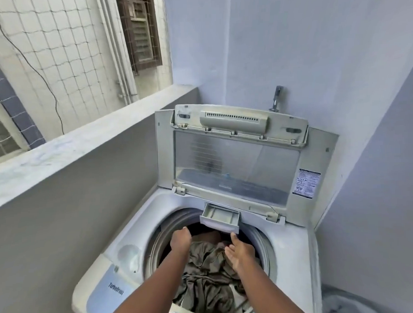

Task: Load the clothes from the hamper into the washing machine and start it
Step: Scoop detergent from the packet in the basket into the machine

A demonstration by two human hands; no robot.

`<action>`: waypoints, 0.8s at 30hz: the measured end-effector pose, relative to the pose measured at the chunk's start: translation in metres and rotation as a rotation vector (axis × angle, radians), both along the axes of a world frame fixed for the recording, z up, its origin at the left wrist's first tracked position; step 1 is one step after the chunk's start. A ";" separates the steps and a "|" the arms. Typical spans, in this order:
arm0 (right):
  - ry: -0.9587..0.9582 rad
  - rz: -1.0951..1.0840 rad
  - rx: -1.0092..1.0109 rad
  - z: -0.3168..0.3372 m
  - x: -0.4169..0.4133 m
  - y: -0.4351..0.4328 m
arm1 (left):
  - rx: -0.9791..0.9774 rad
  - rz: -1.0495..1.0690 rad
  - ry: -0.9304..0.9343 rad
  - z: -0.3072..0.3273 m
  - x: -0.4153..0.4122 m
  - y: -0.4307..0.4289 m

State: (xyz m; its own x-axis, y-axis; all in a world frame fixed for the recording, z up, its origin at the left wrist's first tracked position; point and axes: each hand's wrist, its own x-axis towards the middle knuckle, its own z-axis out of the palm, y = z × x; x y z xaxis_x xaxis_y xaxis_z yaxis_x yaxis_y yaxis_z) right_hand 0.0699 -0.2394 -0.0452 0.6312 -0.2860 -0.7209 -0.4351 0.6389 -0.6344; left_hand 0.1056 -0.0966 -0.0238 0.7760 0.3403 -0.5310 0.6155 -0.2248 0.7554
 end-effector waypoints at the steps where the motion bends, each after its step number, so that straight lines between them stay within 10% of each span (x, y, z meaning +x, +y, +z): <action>1: 0.000 -0.018 0.037 0.001 0.002 0.000 | -0.026 0.012 0.006 -0.005 0.004 -0.003; 24: -0.051 -0.488 0.344 -0.028 0.070 0.010 | -0.717 0.155 0.007 -0.050 0.067 -0.048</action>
State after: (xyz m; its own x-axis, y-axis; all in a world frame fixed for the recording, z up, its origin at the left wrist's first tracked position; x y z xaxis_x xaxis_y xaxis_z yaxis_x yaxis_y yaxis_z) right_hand 0.1398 -0.2296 -0.0734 0.5220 -0.3073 -0.7956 -0.0138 0.9297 -0.3681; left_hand 0.1730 -0.1444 -0.0742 0.7426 0.0133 -0.6696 0.6057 0.4132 0.6800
